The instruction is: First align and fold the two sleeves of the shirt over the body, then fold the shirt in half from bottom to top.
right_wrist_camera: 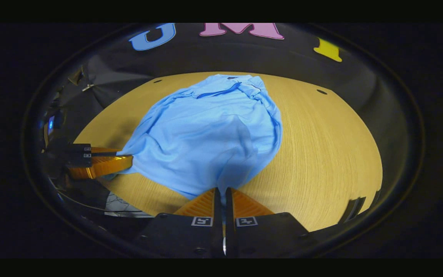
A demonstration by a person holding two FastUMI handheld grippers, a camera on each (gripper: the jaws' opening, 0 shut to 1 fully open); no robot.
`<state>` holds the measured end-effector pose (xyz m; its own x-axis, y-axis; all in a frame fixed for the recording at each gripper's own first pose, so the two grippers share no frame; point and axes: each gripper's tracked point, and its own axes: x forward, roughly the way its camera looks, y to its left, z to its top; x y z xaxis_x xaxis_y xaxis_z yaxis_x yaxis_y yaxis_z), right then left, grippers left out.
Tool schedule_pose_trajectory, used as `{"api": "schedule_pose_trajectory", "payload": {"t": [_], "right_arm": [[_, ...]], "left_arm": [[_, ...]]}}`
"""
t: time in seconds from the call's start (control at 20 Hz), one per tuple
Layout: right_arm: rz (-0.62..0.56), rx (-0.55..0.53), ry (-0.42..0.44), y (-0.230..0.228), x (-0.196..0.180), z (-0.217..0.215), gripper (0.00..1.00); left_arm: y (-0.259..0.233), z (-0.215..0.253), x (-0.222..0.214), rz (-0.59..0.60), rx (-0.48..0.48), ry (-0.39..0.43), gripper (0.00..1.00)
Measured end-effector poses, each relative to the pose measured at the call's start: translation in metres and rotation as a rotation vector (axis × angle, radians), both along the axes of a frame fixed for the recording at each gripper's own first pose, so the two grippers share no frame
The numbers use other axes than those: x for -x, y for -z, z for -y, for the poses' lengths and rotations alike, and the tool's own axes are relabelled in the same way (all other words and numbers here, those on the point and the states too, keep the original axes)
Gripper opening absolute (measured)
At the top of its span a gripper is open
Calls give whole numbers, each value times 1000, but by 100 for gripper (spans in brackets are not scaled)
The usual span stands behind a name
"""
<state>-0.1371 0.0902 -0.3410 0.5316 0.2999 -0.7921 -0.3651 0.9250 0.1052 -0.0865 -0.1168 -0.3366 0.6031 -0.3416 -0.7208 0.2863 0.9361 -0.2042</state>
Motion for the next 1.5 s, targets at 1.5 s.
{"api": "schedule_pose_trajectory", "payload": {"t": [1.5], "right_arm": [[448, -237, 71, -169, -421, -34, 7]], "left_arm": [[-181, -20, -396, 340, 32, -211, 6]]}}
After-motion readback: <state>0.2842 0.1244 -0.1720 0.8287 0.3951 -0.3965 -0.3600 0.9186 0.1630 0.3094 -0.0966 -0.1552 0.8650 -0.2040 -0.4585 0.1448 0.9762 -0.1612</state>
